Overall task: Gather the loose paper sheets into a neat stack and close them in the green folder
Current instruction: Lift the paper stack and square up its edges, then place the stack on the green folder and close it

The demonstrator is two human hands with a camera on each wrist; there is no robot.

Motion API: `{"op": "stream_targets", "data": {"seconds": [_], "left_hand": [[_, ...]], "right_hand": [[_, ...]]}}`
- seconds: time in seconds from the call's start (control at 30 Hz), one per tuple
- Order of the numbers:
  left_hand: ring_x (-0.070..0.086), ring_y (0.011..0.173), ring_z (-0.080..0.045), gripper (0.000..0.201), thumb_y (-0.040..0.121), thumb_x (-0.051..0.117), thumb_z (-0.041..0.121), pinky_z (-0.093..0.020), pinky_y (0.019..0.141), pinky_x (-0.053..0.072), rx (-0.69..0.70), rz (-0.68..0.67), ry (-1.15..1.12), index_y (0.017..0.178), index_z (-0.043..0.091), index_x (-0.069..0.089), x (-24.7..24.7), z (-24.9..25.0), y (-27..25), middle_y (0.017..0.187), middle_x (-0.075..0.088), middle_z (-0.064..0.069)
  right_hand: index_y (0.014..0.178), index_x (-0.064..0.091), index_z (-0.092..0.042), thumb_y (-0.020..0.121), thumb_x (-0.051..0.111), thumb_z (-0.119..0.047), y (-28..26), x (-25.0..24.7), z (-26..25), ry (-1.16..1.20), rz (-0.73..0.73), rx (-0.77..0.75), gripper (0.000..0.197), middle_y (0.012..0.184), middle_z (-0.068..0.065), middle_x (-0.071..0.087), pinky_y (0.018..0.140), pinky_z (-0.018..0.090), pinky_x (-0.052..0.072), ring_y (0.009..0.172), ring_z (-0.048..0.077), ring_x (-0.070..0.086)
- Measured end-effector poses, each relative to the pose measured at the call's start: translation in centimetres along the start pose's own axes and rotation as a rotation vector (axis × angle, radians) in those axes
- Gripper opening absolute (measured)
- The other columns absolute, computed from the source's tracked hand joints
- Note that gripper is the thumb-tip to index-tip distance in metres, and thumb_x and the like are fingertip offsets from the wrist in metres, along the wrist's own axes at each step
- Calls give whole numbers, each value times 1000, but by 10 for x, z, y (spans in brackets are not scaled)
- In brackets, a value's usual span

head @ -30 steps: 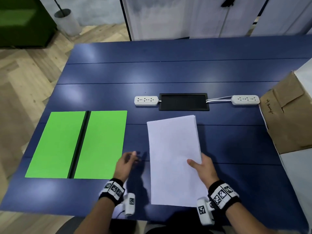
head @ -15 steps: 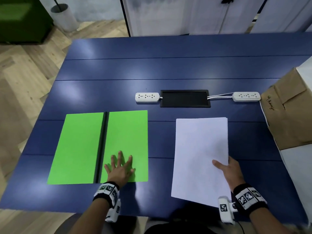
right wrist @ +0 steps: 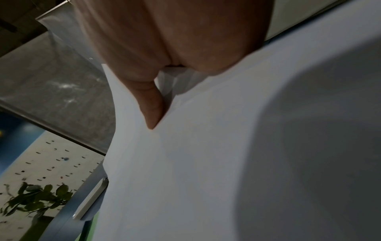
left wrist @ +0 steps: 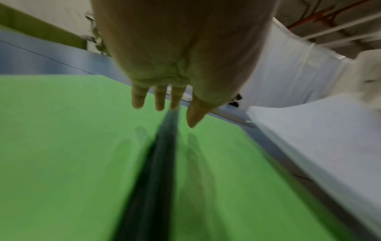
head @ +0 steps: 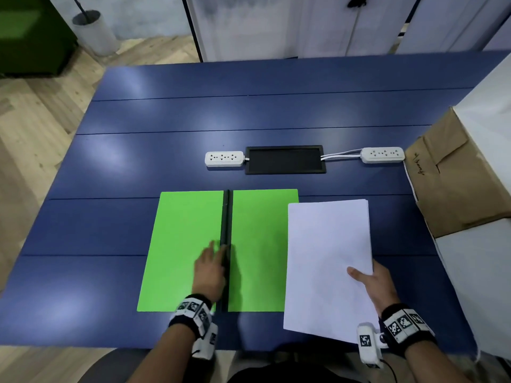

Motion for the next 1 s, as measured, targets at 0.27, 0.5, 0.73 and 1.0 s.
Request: {"op": "stream_targets", "data": {"seconds": [0.27,0.5,0.73,1.0], "left_hand": [[-20,151,-46,100,90,64,51,-76,113,15,-191,-259,62,156,49,-10,26,-20,-19,160,-42,-1],[-20,151,-47,98,92,62,53,-75,114,17,-191,-275,59,156,48,-12,43,42,-27,161,-40,-3],[-16,152,-48,97,91,60,59,-75,113,22,-185,-273,78,157,47,-10,49,52,-30,163,-37,-3],[-16,152,-47,98,89,61,59,-74,113,23,-159,-270,89,156,49,-10,51,45,-29,162,-38,-2]], "right_hand": [[111,71,-17,86,71,1,5,-14,9,60,-47,9,30,107,0,78,92,43,55,103,25,73],[112,70,-16,85,70,7,35,33,-3,85,-158,19,35,111,5,76,94,42,55,102,25,72],[117,69,-4,87,70,2,67,84,3,-185,-142,-32,31,113,11,73,96,40,54,106,31,70],[117,66,-7,89,68,-9,76,103,-2,-443,-96,-79,29,118,8,72,94,31,50,111,28,67]]}}
Point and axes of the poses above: each hand's wrist, its own y-axis towards the middle knuckle, its own x-axis out of the palm, z = x × y, the point moved 2 cm from there along y, towards the middle knuckle
